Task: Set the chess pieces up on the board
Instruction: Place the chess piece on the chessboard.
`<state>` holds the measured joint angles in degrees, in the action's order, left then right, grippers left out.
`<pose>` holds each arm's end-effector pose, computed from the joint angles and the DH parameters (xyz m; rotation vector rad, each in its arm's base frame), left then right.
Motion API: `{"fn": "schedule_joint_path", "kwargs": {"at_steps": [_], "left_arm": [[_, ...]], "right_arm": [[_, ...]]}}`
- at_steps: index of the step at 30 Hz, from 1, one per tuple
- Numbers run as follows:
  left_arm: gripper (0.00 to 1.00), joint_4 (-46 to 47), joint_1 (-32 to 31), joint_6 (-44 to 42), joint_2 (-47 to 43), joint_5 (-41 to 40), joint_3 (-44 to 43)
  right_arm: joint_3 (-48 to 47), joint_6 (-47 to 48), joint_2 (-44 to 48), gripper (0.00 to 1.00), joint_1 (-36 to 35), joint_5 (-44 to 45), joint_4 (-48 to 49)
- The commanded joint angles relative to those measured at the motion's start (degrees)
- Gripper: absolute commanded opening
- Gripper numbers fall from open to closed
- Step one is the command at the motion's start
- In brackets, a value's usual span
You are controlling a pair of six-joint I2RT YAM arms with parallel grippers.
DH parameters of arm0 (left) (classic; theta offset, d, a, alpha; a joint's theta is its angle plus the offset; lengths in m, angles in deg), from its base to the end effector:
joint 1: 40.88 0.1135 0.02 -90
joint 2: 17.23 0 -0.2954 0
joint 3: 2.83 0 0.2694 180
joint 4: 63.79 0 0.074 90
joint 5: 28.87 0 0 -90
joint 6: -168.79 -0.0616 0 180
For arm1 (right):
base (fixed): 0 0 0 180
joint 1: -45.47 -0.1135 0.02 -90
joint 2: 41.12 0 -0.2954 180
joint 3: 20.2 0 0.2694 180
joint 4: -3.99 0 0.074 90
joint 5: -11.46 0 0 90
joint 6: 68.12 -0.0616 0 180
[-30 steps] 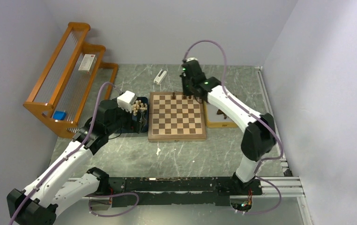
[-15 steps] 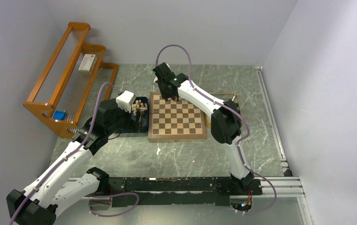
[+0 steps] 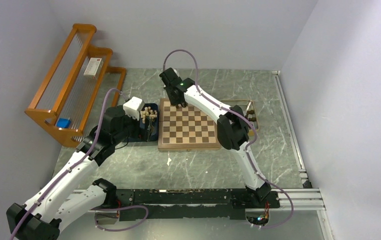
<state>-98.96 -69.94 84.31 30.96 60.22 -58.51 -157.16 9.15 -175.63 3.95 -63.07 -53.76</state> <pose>0.1843 -0.1013 0.3058 0.4131 2.0314 -0.3568 0.4393 0.3670 0.2260 -0.5154 2.4322 0.0535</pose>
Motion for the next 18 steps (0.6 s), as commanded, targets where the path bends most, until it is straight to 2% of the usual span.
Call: {"fn": "schedule_joint_path", "kwargs": {"at_steps": [1, 18], "left_arm": [[0.98, -0.11, -0.21, -0.39, -0.83, -0.72, -1.93], [0.98, 0.24, -0.21, -0.42, -0.15, -0.15, -1.93]], "right_arm": [[-1.93, 0.54, -1.47, 0.11, 0.68, 0.62, -1.08], [-2.56, 0.46, -3.99, 0.13, 3.24, -1.96, -0.39]]}}
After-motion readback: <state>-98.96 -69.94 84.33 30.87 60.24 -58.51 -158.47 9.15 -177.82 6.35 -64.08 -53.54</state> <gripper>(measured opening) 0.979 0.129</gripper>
